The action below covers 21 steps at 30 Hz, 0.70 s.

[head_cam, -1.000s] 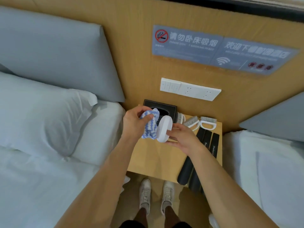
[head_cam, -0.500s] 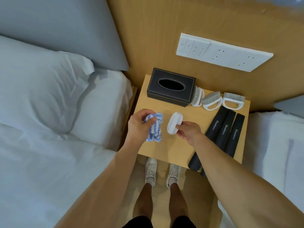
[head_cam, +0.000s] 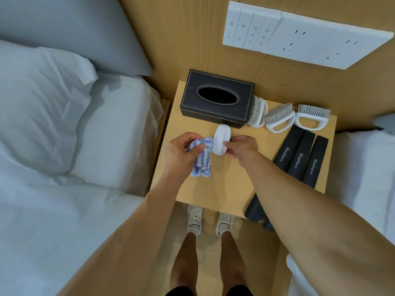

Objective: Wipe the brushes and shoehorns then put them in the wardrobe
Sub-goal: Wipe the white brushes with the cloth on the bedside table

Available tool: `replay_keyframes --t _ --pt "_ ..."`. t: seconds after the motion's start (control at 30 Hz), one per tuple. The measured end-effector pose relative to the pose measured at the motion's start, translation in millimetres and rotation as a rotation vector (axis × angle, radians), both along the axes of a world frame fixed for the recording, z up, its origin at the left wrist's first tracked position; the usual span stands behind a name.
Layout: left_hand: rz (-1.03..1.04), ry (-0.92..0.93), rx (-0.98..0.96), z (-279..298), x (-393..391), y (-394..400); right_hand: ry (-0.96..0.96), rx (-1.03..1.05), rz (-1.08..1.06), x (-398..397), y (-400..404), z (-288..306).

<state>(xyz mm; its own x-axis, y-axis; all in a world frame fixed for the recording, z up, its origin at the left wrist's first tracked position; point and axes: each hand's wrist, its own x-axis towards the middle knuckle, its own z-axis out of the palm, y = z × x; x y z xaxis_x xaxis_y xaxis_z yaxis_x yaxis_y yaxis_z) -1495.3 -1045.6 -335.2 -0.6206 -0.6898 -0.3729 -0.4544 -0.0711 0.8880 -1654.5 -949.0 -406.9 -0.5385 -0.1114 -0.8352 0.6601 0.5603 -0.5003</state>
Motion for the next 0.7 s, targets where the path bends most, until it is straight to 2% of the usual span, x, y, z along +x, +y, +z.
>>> replay_keyframes --t 0.2,0.37,0.5,0.57,0.63,0.7 --pt "0.009 -0.029 0.027 -2 -3 7 0.062 0.092 0.048 -6 -5 -2" --pt "0.023 -0.017 0.033 8 -14 10 0.117 0.163 0.006 -19 -1 9" --pt "0.020 -0.011 -0.004 14 -21 15 0.047 0.110 -0.201 -43 25 12" --pt "0.028 -0.015 0.002 15 -24 18 0.105 0.249 -0.102 -55 37 21" --pt "0.034 -0.016 0.008 16 -25 21 0.269 0.472 0.083 -62 47 28" --pt "0.038 -0.023 0.003 17 -25 23 0.312 0.522 0.183 -74 52 26"
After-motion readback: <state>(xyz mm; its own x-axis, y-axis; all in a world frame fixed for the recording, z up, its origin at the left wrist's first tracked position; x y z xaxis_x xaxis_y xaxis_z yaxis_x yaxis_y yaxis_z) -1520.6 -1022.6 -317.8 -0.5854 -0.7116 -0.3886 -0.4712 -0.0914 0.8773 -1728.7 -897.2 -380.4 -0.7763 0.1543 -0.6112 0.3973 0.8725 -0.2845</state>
